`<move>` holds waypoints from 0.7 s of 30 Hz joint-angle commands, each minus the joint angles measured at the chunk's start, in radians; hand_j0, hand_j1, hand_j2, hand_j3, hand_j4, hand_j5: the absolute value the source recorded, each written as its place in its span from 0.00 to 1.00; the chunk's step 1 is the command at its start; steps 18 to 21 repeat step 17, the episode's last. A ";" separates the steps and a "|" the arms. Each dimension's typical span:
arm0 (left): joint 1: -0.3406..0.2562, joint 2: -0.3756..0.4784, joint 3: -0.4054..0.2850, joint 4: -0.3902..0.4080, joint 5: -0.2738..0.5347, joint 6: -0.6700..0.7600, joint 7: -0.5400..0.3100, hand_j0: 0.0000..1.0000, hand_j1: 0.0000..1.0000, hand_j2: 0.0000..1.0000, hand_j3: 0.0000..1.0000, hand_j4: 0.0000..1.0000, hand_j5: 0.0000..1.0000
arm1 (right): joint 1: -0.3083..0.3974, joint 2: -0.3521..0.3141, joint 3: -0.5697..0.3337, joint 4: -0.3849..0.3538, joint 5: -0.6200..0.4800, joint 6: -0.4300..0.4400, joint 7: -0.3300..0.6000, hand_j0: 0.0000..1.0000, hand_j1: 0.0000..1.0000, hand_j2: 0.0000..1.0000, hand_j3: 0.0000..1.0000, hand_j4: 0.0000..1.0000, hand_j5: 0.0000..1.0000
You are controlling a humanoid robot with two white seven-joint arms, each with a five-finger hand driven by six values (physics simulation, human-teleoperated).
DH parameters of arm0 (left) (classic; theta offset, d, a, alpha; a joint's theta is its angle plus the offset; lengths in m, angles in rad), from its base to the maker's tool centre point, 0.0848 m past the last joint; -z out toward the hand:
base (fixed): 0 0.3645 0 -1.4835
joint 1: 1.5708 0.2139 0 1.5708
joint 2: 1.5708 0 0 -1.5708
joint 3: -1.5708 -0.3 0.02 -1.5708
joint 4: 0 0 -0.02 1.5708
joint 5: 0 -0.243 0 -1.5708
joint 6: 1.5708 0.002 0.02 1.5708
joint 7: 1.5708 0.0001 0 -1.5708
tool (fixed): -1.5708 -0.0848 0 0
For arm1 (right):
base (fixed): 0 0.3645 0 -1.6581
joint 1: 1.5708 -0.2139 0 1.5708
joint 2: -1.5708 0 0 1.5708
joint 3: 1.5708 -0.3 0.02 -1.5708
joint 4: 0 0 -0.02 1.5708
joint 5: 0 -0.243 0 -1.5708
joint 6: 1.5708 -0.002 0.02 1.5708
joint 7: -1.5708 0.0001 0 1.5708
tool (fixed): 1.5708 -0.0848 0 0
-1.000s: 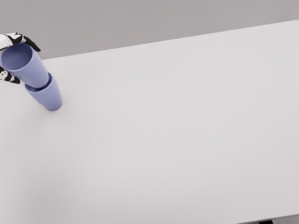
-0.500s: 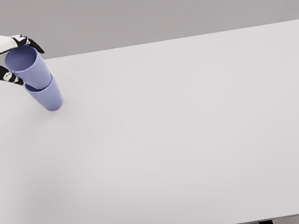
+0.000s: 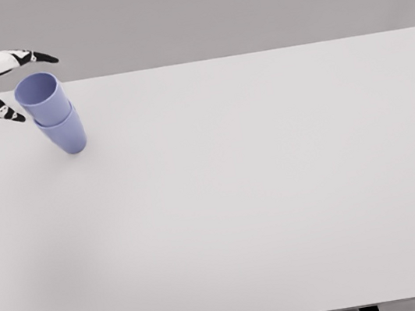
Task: Place the right cup on the left cup with left arm
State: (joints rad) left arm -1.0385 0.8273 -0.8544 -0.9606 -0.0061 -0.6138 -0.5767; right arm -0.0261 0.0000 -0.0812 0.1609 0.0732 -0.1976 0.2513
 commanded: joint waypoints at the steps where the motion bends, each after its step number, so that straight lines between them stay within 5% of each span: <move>1: 0.000 0.007 0.011 -0.043 0.017 0.003 0.001 1.00 1.00 1.00 1.00 1.00 1.00 | 0.000 0.000 0.000 0.000 0.000 0.000 0.000 1.00 1.00 1.00 1.00 1.00 1.00; 7: 0.017 0.205 0.038 -0.332 0.212 0.003 -0.002 1.00 1.00 1.00 1.00 1.00 1.00 | 0.000 0.000 0.000 0.000 0.000 0.000 0.000 1.00 1.00 1.00 1.00 1.00 1.00; 11: 0.143 0.360 0.040 -0.630 0.371 0.003 -0.005 1.00 1.00 1.00 1.00 1.00 1.00 | 0.000 0.000 0.000 0.000 0.000 0.000 0.000 1.00 1.00 1.00 1.00 1.00 1.00; 14: 0.250 0.357 0.098 -0.764 0.393 0.003 -0.008 1.00 1.00 1.00 1.00 1.00 1.00 | 0.000 0.000 0.000 0.000 0.000 0.000 0.000 1.00 1.00 1.00 1.00 1.00 1.00; 21: 0.282 0.343 0.130 -0.788 0.394 0.003 -0.009 1.00 1.00 1.00 1.00 1.00 1.00 | 0.000 0.000 0.000 0.000 0.000 0.000 0.000 1.00 1.00 1.00 1.00 1.00 1.00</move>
